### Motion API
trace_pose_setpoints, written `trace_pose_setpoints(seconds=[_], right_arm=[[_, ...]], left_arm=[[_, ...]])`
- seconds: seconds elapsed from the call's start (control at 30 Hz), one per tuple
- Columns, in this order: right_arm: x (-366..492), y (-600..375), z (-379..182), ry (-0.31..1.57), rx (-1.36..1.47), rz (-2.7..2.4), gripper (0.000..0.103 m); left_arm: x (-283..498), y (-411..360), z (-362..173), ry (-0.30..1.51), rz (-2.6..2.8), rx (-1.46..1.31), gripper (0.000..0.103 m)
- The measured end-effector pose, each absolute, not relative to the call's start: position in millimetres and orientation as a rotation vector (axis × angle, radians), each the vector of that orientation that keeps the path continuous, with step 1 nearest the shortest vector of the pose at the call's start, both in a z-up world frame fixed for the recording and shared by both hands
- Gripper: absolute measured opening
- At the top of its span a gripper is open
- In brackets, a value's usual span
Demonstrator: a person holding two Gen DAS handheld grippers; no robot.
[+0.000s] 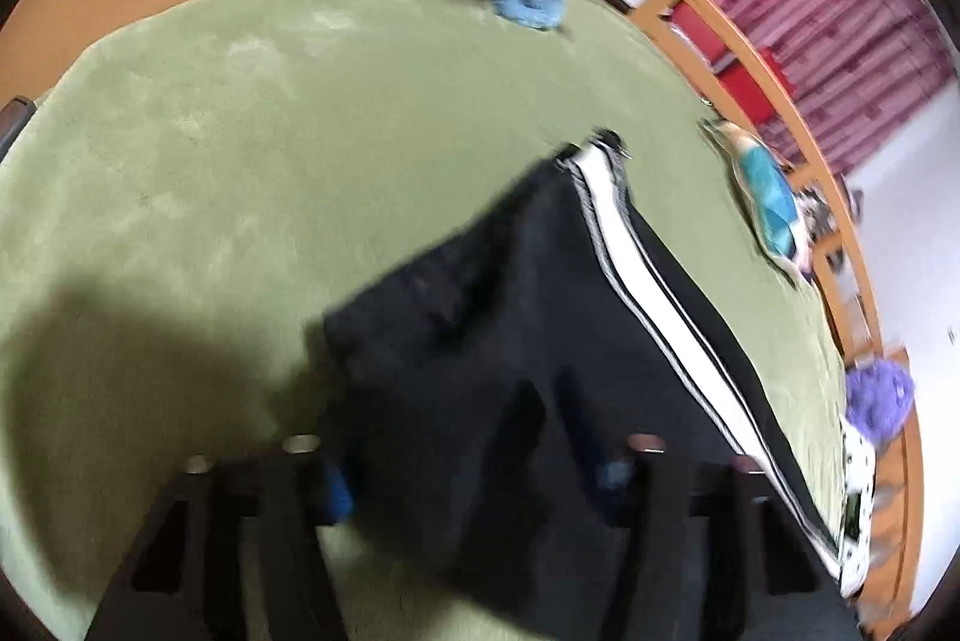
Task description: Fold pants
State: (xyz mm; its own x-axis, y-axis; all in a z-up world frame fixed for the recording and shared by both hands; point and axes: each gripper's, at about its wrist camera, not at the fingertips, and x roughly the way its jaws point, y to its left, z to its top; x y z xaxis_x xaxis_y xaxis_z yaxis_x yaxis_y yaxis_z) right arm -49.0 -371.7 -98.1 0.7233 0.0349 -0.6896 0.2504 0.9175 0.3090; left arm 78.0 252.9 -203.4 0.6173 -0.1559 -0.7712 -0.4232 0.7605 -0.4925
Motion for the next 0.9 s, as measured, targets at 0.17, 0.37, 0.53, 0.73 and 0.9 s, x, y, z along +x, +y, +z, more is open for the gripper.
trace_pose_setpoints(seconds=[0.17,0.37,0.53,0.73,0.9], right_arm=[[-38.3,-356.4,-114.8,0.789,0.413,-0.087,0.058],[-48.6,-360.4,-117.5,0.761,0.395,-0.070,0.058],[-68.6,-376.0,-113.8,0.728,0.382,-0.091,0.058],[-111.0,-399.9,-107.6,0.656,0.343,-0.152,0.058],[-132.4,-430.2,-112.4,0.642,0.407,-0.184,0.058]], left_arm=[[75.5,237.2,-172.6,0.859,0.160,-0.603,0.013],[66.0,137.0,-92.6,0.758,0.083,-0.251,0.013],[56.3,46.8,-65.8,0.766,-0.100,-0.192,0.013],[47.8,-80.4,-70.7,0.822,-0.265,-0.061,0.013],[23.3,-182.4,-81.9,0.867,-0.449,0.003,0.013]])
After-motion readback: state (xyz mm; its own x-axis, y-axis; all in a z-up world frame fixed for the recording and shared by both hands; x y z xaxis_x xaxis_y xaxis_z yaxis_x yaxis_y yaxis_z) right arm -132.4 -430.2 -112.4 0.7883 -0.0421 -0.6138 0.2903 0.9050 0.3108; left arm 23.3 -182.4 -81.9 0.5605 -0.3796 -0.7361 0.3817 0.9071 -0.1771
